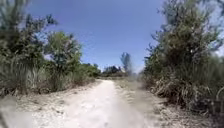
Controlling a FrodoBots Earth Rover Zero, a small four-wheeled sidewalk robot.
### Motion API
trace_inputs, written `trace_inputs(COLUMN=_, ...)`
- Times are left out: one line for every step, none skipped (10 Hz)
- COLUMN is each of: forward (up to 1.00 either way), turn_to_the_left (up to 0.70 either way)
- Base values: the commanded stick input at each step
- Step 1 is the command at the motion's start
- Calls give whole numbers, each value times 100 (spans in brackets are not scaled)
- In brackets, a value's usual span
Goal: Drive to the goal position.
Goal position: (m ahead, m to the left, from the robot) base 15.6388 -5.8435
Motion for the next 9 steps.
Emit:
trace_inputs(forward=70, turn_to_the_left=0)
trace_inputs(forward=70, turn_to_the_left=0)
trace_inputs(forward=70, turn_to_the_left=0)
trace_inputs(forward=70, turn_to_the_left=0)
trace_inputs(forward=70, turn_to_the_left=0)
trace_inputs(forward=70, turn_to_the_left=0)
trace_inputs(forward=70, turn_to_the_left=0)
trace_inputs(forward=70, turn_to_the_left=0)
trace_inputs(forward=70, turn_to_the_left=0)
